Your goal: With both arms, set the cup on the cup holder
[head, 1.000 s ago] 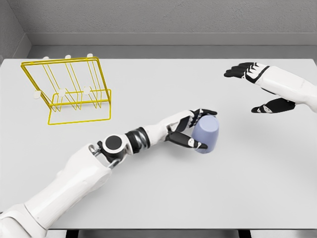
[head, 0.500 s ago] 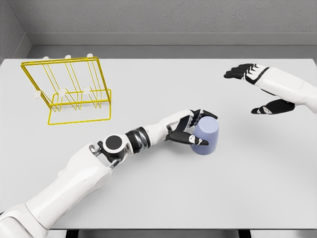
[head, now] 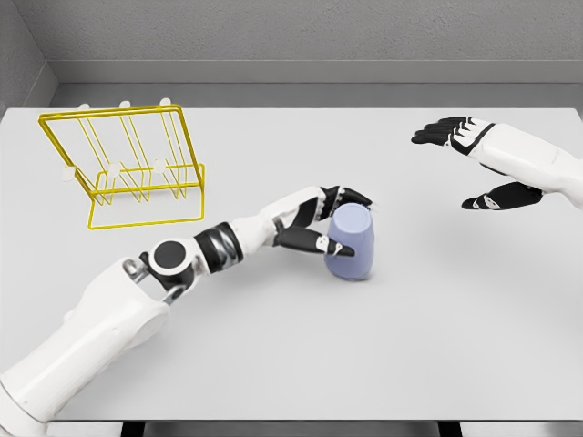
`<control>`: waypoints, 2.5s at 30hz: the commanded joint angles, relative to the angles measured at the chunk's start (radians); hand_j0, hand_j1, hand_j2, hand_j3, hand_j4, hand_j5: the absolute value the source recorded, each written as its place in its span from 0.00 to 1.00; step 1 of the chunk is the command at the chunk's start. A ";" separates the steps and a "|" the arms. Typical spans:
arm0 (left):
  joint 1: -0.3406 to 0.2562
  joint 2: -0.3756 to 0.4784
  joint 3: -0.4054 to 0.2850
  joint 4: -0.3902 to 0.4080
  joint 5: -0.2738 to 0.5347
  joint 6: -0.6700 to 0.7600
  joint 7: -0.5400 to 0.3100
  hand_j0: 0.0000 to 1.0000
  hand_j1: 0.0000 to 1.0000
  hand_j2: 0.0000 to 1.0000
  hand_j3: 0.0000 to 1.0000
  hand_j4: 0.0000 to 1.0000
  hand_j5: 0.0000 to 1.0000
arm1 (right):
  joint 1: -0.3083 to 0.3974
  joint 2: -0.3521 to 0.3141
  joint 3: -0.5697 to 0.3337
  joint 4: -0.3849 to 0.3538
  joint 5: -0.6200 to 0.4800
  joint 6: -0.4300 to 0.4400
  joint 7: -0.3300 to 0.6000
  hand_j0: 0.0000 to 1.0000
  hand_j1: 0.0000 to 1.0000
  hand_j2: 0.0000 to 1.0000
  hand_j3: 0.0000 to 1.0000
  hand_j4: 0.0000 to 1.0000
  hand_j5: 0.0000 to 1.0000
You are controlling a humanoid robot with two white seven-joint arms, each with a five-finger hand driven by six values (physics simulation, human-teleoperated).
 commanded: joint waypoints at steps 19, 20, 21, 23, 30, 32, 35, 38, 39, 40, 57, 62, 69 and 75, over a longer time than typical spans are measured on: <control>0.075 0.177 0.127 -0.162 0.022 -0.003 -0.001 0.65 0.65 0.65 0.65 0.65 0.65 | 0.000 -0.001 0.000 -0.001 -0.007 0.003 -0.001 1.00 1.00 1.00 1.00 1.00 1.00; 0.077 0.189 0.129 -0.177 0.034 -0.003 -0.001 0.65 0.65 0.65 0.65 0.65 0.65 | 0.000 -0.001 0.000 -0.001 -0.007 0.003 -0.001 1.00 1.00 1.00 1.00 1.00 1.00; 0.078 0.199 0.130 -0.182 0.034 -0.003 -0.001 0.65 0.65 0.65 0.65 0.65 0.65 | 0.000 -0.001 0.000 -0.001 -0.007 0.003 -0.001 1.00 1.00 1.00 1.00 1.00 1.00; 0.084 0.223 0.147 -0.189 0.053 -0.023 -0.001 0.65 0.65 0.65 0.65 0.65 0.65 | 0.000 -0.001 0.000 -0.001 -0.009 0.003 -0.001 1.00 1.00 1.00 1.00 1.00 1.00; 0.087 0.266 0.188 -0.191 0.077 -0.043 -0.001 0.65 0.65 0.65 0.65 0.65 0.65 | 0.000 -0.001 0.000 -0.001 -0.009 0.003 -0.001 1.00 1.00 1.00 1.00 1.00 1.00; 0.087 0.271 0.199 -0.191 0.087 -0.044 -0.001 0.65 0.65 0.65 0.65 0.65 0.65 | 0.000 -0.001 0.000 -0.001 -0.009 0.003 -0.001 1.00 1.00 1.00 1.00 1.00 1.00; 0.087 0.283 0.212 -0.201 0.090 -0.044 -0.001 0.65 0.65 0.65 0.65 0.65 0.65 | 0.000 -0.001 0.000 -0.001 -0.009 0.003 -0.001 1.00 1.00 1.00 1.00 1.00 1.00; 0.091 0.300 0.225 -0.209 0.091 -0.044 -0.001 0.65 0.65 0.65 0.65 0.65 0.65 | 0.000 0.001 0.000 -0.001 -0.007 0.003 -0.001 1.00 1.00 1.00 1.00 1.00 1.00; 0.091 0.300 0.227 -0.209 0.093 -0.044 -0.001 0.65 0.65 0.65 0.65 0.65 0.65 | 0.000 -0.001 0.000 -0.001 -0.007 0.003 -0.001 1.00 1.00 1.00 1.00 1.00 1.00; 0.091 0.306 0.236 -0.211 0.106 -0.044 -0.001 0.65 0.65 0.65 0.65 0.65 0.65 | 0.000 0.001 0.001 -0.004 -0.009 0.003 -0.001 1.00 1.00 1.00 1.00 1.00 1.00; 0.106 0.387 0.311 -0.238 0.165 -0.090 -0.001 0.60 0.60 0.60 0.60 0.60 0.60 | 0.002 -0.001 0.000 -0.001 -0.009 0.003 -0.001 1.00 1.00 1.00 1.00 1.00 1.00; 0.106 0.413 0.345 -0.258 0.180 -0.090 -0.001 0.60 0.60 0.60 0.60 0.60 0.60 | 0.008 -0.001 0.000 -0.003 -0.009 0.003 -0.001 1.00 1.00 1.00 1.00 1.00 1.00; 0.117 0.469 0.371 -0.289 0.220 -0.092 -0.001 0.60 0.60 0.60 0.60 0.60 0.60 | 0.008 -0.001 0.000 -0.003 -0.009 0.003 -0.001 1.00 1.00 1.00 1.00 1.00 1.00; 0.123 0.513 0.379 -0.289 0.246 -0.136 -0.001 0.60 0.60 0.60 0.60 0.60 0.60 | 0.008 -0.001 0.000 -0.001 -0.009 0.003 -0.001 1.00 1.00 1.00 1.00 1.00 1.00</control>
